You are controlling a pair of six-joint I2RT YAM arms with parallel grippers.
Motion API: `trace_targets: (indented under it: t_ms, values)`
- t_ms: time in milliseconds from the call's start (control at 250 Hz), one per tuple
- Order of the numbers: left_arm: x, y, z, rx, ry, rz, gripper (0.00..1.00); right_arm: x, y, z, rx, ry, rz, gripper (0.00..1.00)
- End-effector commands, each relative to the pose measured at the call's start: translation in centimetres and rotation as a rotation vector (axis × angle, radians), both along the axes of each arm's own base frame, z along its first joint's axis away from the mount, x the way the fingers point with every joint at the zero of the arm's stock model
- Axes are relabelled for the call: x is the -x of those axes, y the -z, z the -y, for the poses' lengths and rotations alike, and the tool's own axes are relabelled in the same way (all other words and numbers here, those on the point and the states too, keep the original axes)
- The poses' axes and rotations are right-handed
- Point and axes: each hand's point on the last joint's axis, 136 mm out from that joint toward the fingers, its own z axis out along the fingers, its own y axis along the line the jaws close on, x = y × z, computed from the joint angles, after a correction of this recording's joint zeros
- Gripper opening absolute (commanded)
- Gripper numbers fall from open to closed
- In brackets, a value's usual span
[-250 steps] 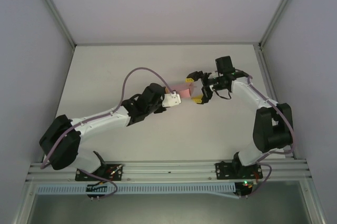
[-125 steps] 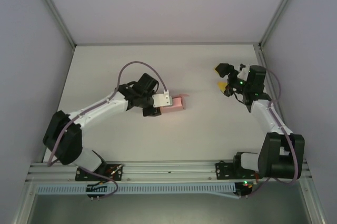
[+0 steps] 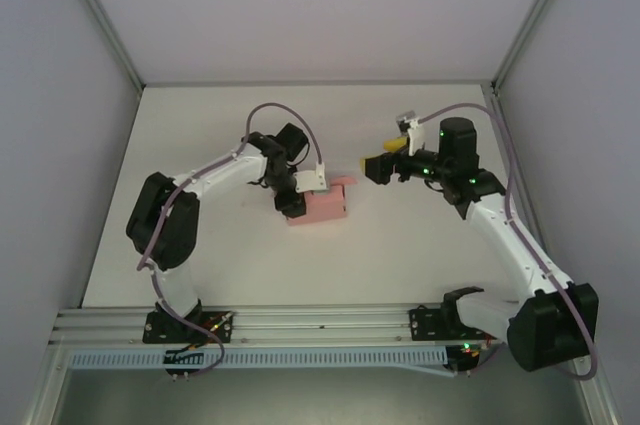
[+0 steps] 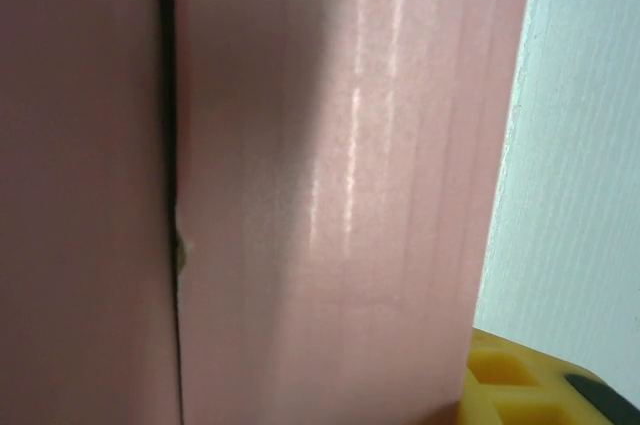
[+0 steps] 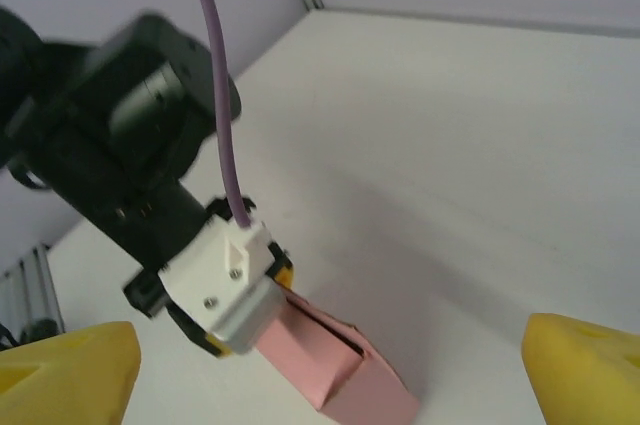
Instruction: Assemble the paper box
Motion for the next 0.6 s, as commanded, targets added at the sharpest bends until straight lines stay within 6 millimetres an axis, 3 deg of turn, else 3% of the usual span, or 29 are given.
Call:
trace_targets:
  t_ms: [0, 168, 240, 599]
  values:
    - [0.0, 0.4, -0.2, -0.030, -0.019, -0.039, 0.41, 0.3, 4.1, 0.0, 0.182, -0.045, 0.013, 0.90]
    - [-0.7, 0.5, 0.0, -0.052, -0.030, -0.008, 0.42, 0.6, 6.3, -1.9, 0.300, -0.141, -0.003, 0.79]
    - [-1.0, 0.3, 0.1, -0.050, -0.033, 0.004, 0.43, 0.1, 7.2, -2.3, 0.351, -0.141, -0.005, 0.70]
    - [-0.7, -0.1, 0.5, -0.063, -0.008, 0.049, 0.46, -2.5, 10.3, -3.4, 0.468, -0.146, -0.057, 0.62]
